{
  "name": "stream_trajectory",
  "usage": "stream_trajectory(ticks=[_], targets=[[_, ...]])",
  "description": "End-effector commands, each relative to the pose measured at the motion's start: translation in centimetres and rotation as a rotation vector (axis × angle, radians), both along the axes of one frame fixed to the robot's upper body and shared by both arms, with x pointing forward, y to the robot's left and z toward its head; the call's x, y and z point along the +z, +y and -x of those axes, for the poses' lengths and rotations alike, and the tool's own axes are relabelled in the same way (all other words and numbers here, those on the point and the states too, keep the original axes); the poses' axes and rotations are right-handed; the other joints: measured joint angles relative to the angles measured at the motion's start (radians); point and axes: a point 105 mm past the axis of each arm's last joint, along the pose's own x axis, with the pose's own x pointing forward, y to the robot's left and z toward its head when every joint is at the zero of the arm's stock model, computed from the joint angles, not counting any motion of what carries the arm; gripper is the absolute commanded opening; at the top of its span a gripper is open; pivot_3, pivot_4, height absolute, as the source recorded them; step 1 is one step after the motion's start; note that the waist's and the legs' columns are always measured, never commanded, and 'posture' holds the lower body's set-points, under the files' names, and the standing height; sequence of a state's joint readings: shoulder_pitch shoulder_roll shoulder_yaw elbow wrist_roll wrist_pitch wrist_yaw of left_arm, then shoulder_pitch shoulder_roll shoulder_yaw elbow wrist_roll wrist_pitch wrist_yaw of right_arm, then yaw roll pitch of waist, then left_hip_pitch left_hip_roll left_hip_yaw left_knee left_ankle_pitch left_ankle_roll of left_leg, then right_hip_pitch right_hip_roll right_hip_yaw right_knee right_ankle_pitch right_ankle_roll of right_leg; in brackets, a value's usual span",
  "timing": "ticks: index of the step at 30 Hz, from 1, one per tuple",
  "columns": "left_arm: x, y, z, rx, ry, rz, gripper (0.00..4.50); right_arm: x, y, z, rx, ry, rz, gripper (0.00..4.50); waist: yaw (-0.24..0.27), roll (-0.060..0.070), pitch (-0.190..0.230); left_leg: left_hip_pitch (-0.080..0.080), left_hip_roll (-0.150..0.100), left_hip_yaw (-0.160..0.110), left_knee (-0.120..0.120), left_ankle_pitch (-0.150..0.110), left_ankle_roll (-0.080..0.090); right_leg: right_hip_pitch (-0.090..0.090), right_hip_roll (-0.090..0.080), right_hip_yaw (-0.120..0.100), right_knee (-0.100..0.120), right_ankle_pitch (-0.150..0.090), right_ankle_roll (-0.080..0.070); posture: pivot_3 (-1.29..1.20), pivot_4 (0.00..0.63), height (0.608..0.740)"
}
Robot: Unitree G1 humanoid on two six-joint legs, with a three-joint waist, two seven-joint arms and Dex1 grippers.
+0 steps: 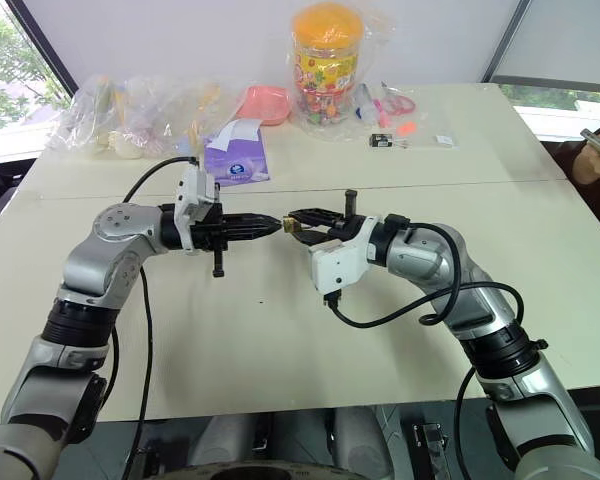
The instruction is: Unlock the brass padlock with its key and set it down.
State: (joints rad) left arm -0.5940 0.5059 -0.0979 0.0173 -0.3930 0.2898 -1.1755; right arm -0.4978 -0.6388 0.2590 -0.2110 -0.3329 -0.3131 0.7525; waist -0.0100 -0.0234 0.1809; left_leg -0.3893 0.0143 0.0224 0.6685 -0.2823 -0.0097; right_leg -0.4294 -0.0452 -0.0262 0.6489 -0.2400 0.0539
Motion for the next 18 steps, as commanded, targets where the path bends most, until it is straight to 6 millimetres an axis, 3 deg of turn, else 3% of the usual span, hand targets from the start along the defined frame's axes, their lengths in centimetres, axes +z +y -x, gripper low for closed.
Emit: stream_trajectory(ticks=[1, 11, 18], targets=[[1.1, -0.5, 0.1, -0.005, -0.137, -0.012, 0.04, 0.9, 1.1, 1.3, 0.081, -0.044, -0.016, 0.69, 0.000, 0.000, 0.000, 0.000, 0.000, 0.000, 0.000, 0.000, 0.000, 0.000, 0.000, 0.000, 0.000, 0.000, 0.000, 0.00, 0.150, 0.737], [1.0, -0.9, 0.3, -0.033, -0.493, -0.118, 0.04, 1.0, 1.1, 1.2, 0.081, -0.027, -0.026, 0.69, 0.000, 0.000, 0.000, 0.000, 0.000, 0.000, 0.000, 0.000, 0.000, 0.000, 0.000, 0.000, 0.000, 0.000, 0.000, 0.00, 0.150, 0.737], [-0.2, -0.1, -0.2, -0.030, -0.668, -0.168, 0.04, 1.1, 1.2, 1.2, 0.083, -0.033, -0.026, 0.69, 0.001, 0.000, 0.000, 0.000, 0.000, 0.000, 0.000, 0.000, 0.000, 0.000, 0.000, 0.000, 0.000, 0.000, 0.000, 0.00, 0.150, 0.737]])
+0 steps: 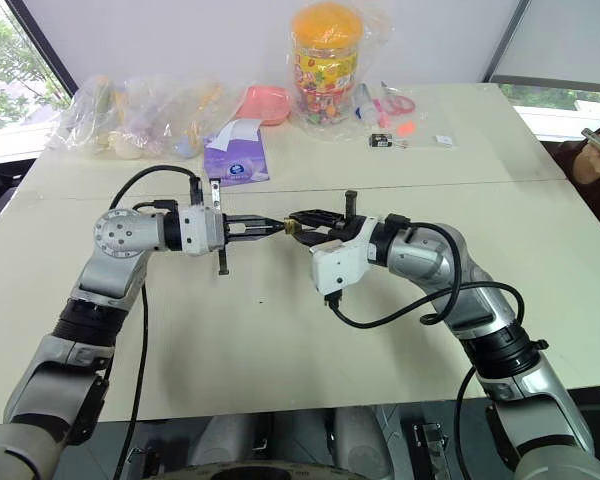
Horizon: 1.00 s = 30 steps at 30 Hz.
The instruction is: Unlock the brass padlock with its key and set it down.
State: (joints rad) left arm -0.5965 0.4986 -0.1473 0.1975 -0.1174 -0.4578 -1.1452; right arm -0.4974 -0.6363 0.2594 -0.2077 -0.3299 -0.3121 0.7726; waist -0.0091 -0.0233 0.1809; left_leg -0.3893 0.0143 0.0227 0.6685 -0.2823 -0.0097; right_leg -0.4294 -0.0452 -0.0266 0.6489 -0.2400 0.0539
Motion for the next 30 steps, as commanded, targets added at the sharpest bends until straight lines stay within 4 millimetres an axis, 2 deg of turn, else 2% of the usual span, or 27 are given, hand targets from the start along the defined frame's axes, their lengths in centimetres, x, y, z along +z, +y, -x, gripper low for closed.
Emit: stream_trajectory(ticks=[1, 4, 7, 8, 10, 12, 15, 20, 28, 30], targets=[[0.3, 0.1, -0.4, 0.009, -0.077, 0.002, 0.04, 1.4, 1.2, 1.2, 0.079, -0.048, -0.039, 0.69, 0.000, 0.000, 0.000, 0.000, 0.000, 0.000, 0.000, 0.000, 0.000, 0.000, 0.000, 0.000, 0.000, 0.000, 0.000, 0.00, 0.150, 0.737], [0.5, 0.6, -1.4, 0.082, 0.075, 0.110, 0.04, 1.4, 1.2, 1.2, 0.080, -0.048, -0.039, 0.69, 0.000, 0.000, 0.000, 0.000, 0.000, 0.000, 0.000, 0.000, 0.000, 0.000, 0.000, 0.000, 0.000, 0.000, 0.000, 0.00, 0.150, 0.737], [0.2, 1.2, -2.3, 0.150, 0.406, 0.219, 0.04, 1.4, 1.2, 1.2, 0.081, -0.048, -0.038, 0.69, -0.001, 0.000, 0.000, 0.000, 0.000, 0.000, 0.000, 0.000, 0.000, 0.000, 0.000, 0.000, 0.000, 0.000, 0.000, 0.00, 0.150, 0.737], [-0.2, 1.4, -2.4, 0.171, 0.576, 0.241, 0.04, 1.4, 1.3, 1.2, 0.081, -0.048, -0.037, 0.69, -0.002, 0.000, 0.000, 0.000, 0.000, 0.000, 0.000, 0.000, 0.000, 0.000, 0.000, 0.000, 0.000, 0.000, 0.000, 0.00, 0.150, 0.737], [-0.6, 1.6, -1.4, 0.140, 0.877, 0.263, 0.04, 1.4, 1.3, 1.2, 0.085, -0.049, -0.037, 0.69, -0.007, 0.000, 0.000, 0.000, 0.000, -0.001, 0.000, 0.000, 0.000, 0.000, 0.001, 0.000, 0.000, 0.000, 0.000, 0.00, 0.150, 0.737], [-0.1, 1.8, -0.3, 0.075, 1.093, 0.303, 0.04, 1.4, 1.4, 1.3, 0.087, -0.050, -0.036, 0.69, -0.007, 0.000, 0.000, 0.000, 0.001, -0.001, 0.000, 0.000, 0.000, 0.000, 0.001, 0.000, 0.000, 0.000, 0.000, 0.00, 0.150, 0.737], [0.8, 2.2, 0.2, 0.031, 1.255, 0.365, 0.90, 1.4, 1.4, 1.3, 0.089, -0.050, -0.035, 0.69, -0.004, 0.000, 0.000, 0.000, 0.001, -0.001, 0.000, 0.000, 0.000, 0.000, 0.001, 0.000, 0.000, 0.000, 0.000, 0.00, 0.150, 0.737], [2.0, 2.1, 0.7, -0.023, 1.298, 0.399, 3.08, 1.3, 1.3, 1.3, 0.088, -0.050, -0.032, 0.69, -0.003, 0.000, 0.000, 0.000, 0.000, -0.001, 0.000, 0.000, 0.000, 0.000, 0.000, 0.000, 0.000, 0.000, 0.000, 0.00, 0.150, 0.737], [2.2, 1.1, 1.9, -0.091, 1.284, 0.351, 3.08, 1.3, 1.2, 1.3, 0.087, -0.051, -0.028, 0.69, -0.002, 0.000, 0.000, 0.000, 0.000, -0.001, 0.000, 0.000, 0.000, 0.000, 0.000, 0.000, 0.000, 0.000, 0.000, 0.00, 0.150, 0.737], [1.5, 1.2, 2.7, -0.094, 1.257, 0.275, 3.08, 1.4, 1.2, 1.3, 0.085, -0.054, -0.027, 0.69, -0.002, 0.000, 0.000, 0.000, 0.000, -0.001, 0.000, 0.000, 0.000, 0.000, 0.000, 0.001, 0.000, 0.000, 0.000, 0.00, 0.150, 0.737]])
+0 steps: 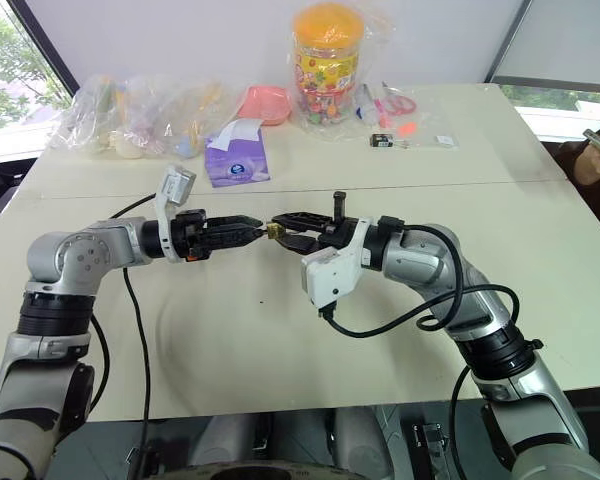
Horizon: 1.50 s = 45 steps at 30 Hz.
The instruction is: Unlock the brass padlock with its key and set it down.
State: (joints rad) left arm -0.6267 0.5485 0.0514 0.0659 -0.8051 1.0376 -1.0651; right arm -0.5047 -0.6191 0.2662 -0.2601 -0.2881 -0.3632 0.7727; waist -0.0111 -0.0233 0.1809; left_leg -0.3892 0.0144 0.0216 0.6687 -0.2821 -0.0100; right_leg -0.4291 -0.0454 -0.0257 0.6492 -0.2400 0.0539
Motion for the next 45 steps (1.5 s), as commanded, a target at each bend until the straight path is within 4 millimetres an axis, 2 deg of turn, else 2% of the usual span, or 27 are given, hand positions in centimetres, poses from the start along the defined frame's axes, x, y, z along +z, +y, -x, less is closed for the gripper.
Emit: stream_trajectory(ticks=[1, 4, 7, 12, 15, 17, 24, 27, 32, 42, 44, 45], targets=[[0.9, -1.3, 2.8, -0.190, -0.136, -0.038, 3.08, 0.1, -0.3, -0.4, -0.025, -0.003, 0.013, 0.69, -0.003, 0.000, 0.000, 0.000, 0.000, 0.000, 0.000, 0.000, 0.000, 0.000, 0.000, 0.000, 0.000, 0.000, 0.000, 0.00, 0.150, 0.737], [-0.4, -1.0, 3.6, -0.237, -0.177, -0.129, 3.08, 0.1, -0.3, -0.5, -0.025, -0.004, 0.012, 0.69, -0.002, 0.000, 0.000, 0.001, 0.000, 0.000, -0.001, 0.000, 0.000, 0.000, 0.000, 0.001, 0.000, 0.000, 0.000, 0.00, 0.150, 0.737], [-0.7, -1.0, 3.8, -0.255, -0.194, -0.144, 3.08, 0.2, -0.2, -0.5, -0.025, -0.005, 0.012, 0.69, 0.004, 0.000, 0.000, 0.000, 0.000, 0.001, 0.000, 0.000, 0.000, 0.000, -0.001, 0.001, 0.000, 0.000, -0.001, 0.00, 0.150, 0.737], [-0.2, -1.3, 3.1, -0.221, -0.210, -0.110, 3.08, 0.2, -0.2, -0.5, -0.024, -0.006, 0.010, 0.69, 0.001, 0.000, 0.000, 0.000, 0.000, 0.000, 0.000, 0.000, 0.000, 0.000, 0.000, 0.000, 0.000, 0.000, -0.001, 0.00, 0.150, 0.737], [1.1, -1.8, 1.5, -0.139, -0.214, -0.033, 3.08, 0.2, -0.1, -0.4, -0.022, -0.005, 0.009, 0.69, 0.002, 0.000, 0.000, 0.000, 0.000, 0.000, 0.000, 0.000, 0.000, 0.000, 0.000, 0.000, 0.000, 0.000, 0.000, 0.00, 0.150, 0.737], [1.5, -2.2, 1.5, -0.141, -0.209, -0.012, 3.08, 0.2, -0.1, -0.3, -0.021, -0.004, 0.009, 0.69, 0.001, 0.000, 0.000, 0.000, -0.001, 0.000, 0.000, 0.000, 0.000, 0.000, 0.000, 0.000, 0.000, 0.000, 0.000, 0.00, 0.150, 0.737], [1.5, -3.1, 0.6, -0.098, -0.236, -0.010, 3.08, 0.3, 0.0, -0.3, -0.023, -0.003, 0.007, 0.69, -0.001, 0.000, 0.000, 0.000, 0.000, 0.000, 0.000, 0.000, 0.000, 0.000, 0.000, 0.000, 0.000, 0.000, 0.000, 0.00, 0.150, 0.737], [1.5, -3.2, 0.7, -0.105, -0.238, -0.010, 2.25, 0.3, -0.1, -0.3, -0.025, -0.004, 0.007, 0.69, 0.000, 0.000, 0.000, 0.000, 0.000, 0.000, 0.000, 0.000, 0.000, 0.000, 0.000, 0.000, 0.000, 0.000, 0.000, 0.00, 0.150, 0.737], [1.1, -3.3, 0.9, -0.115, -0.243, -0.031, 0.11, 0.3, -0.1, -0.4, -0.025, -0.005, 0.007, 0.69, 0.000, 0.000, 0.000, 0.000, 0.000, 0.000, 0.000, 0.000, 0.000, 0.000, 0.000, 0.000, 0.000, 0.000, 0.000, 0.00, 0.150, 0.737], [1.2, -2.8, 0.2, -0.082, -0.252, -0.056, 0.02, 0.2, 0.0, -0.3, -0.018, 0.013, 0.007, 0.69, 0.000, 0.000, 0.000, 0.000, 0.000, 0.000, 0.000, 0.000, 0.000, 0.000, 0.000, 0.000, 0.000, 0.000, 0.000, 0.00, 0.150, 0.737], [1.1, -2.7, 0.2, -0.082, -0.250, -0.057, 0.00, 0.2, 0.0, -0.2, -0.016, 0.066, -0.007, 1.71, 0.000, 0.000, 0.000, 0.000, 0.000, 0.000, 0.000, 0.000, 0.000, 0.000, 0.000, 0.000, 0.000, 0.000, 0.000, 0.00, 0.150, 0.737], [1.1, -2.7, 0.2, -0.084, -0.250, -0.057, 0.00, 0.2, 0.0, -0.3, -0.023, 0.096, -0.014, 2.03, 0.000, 0.000, 0.000, 0.000, 0.000, 0.000, 0.000, 0.000, 0.000, 0.000, 0.000, 0.000, 0.000, 0.000, 0.000, 0.00, 0.150, 0.737]])
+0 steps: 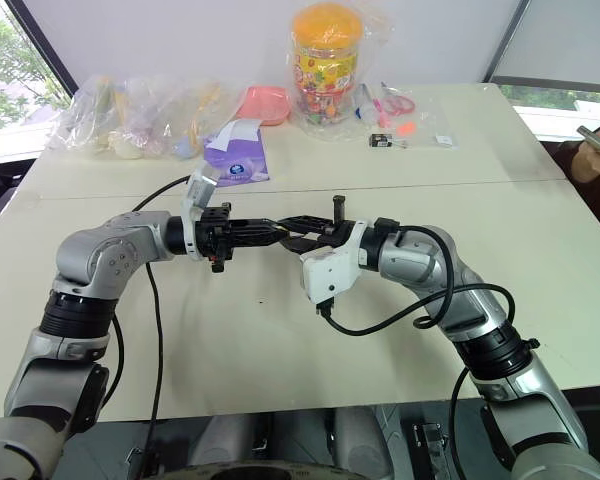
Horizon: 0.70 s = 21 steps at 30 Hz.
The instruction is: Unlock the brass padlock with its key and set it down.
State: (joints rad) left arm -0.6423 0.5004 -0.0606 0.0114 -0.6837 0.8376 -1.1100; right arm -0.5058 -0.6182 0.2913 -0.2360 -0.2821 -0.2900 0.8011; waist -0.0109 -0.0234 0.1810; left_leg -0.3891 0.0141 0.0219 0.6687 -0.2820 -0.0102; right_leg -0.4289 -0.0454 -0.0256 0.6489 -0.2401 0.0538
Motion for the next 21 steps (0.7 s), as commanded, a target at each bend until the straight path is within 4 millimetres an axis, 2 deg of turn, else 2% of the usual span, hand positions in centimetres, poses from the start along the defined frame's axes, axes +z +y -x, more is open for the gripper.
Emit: stream_trajectory(ticks=[1, 4, 5, 8, 10, 13, 16, 20, 21], targets=[[0.9, 0.3, -0.1, -0.008, -0.034, 0.006, 0.00, 1.4, 0.0, 0.5, 0.010, 0.034, -0.047, 2.51, 0.000, 0.000, 0.000, 0.000, 0.000, 0.000, 0.000, 0.000, 0.000, 0.000, 0.000, 0.000, 0.000, 0.000, 0.000, 0.00, 0.150, 0.737], [0.9, 0.5, 0.0, -0.019, -0.039, -0.004, 0.00, 0.7, -1.3, 0.2, -0.050, 0.195, -0.048, 4.16, 0.000, 0.000, 0.000, 0.000, 0.000, 0.000, 0.000, 0.000, 0.000, 0.000, 0.000, 0.000, 0.000, 0.000, 0.000, 0.00, 0.150, 0.737], [1.0, 0.7, 0.0, -0.020, -0.041, -0.009, 0.00, 0.3, -2.2, 0.0, -0.077, 0.245, -0.029, 4.48, 0.001, 0.000, 0.000, 0.000, 0.000, 0.000, 0.000, 0.000, 0.000, 0.000, 0.000, 0.000, 0.000, 0.000, 0.000, 0.00, 0.150, 0.737], [1.1, 1.1, 0.0, -0.021, -0.052, -0.023, 0.00, 0.4, -3.7, -0.1, -0.138, 0.378, -0.070, 4.48, 0.003, 0.000, 0.000, 0.000, -0.001, 0.000, 0.000, 0.000, 0.000, 0.000, -0.001, -0.001, 0.000, 0.000, 0.000, 0.00, 0.150, 0.737], [1.1, 1.4, -0.1, -0.017, -0.059, -0.030, 0.00, 1.6, -4.0, -0.2, -0.162, 0.498, -0.202, 4.48, 0.002, 0.000, 0.000, 0.000, 0.000, 0.000, 0.000, 0.000, 0.000, 0.000, -0.001, -0.001, 0.000, 0.000, 0.000, 0.00, 0.150, 0.737], [1.2, 1.6, -0.2, -0.016, -0.067, -0.035, 0.00, 3.0, -4.3, -0.3, -0.192, 0.661, -0.351, 3.69, -0.001, 0.000, 0.000, 0.000, 0.001, 0.000, 0.000, 0.000, 0.000, 0.000, 0.000, 0.000, 0.000, 0.000, 0.000, 0.00, 0.150, 0.737], [1.3, 1.5, -0.3, -0.020, -0.078, -0.033, 0.00, 4.4, -3.7, 0.2, -0.164, 0.827, -0.476, 2.18, 0.000, 0.000, 0.000, 0.000, 0.001, -0.001, 0.000, 0.000, 0.000, 0.000, 0.000, 0.000, 0.000, 0.000, 0.000, 0.00, 0.150, 0.737], [1.7, 1.3, -0.3, -0.031, -0.087, -0.021, 0.00, 4.6, -2.5, 0.9, -0.140, 0.956, -0.530, 0.14, 0.001, 0.000, 0.000, 0.000, 0.001, -0.001, 0.000, 0.000, 0.000, 0.000, -0.001, 0.000, 0.000, 0.000, 0.000, 0.00, 0.150, 0.737], [1.7, 1.2, -0.4, -0.033, -0.088, -0.020, 0.00, 4.5, -2.2, 1.0, -0.138, 0.978, -0.537, 0.02, 0.001, 0.000, 0.000, 0.000, 0.001, -0.001, 0.000, 0.000, 0.000, 0.000, -0.001, 0.000, 0.000, 0.000, 0.000, 0.00, 0.150, 0.737]])
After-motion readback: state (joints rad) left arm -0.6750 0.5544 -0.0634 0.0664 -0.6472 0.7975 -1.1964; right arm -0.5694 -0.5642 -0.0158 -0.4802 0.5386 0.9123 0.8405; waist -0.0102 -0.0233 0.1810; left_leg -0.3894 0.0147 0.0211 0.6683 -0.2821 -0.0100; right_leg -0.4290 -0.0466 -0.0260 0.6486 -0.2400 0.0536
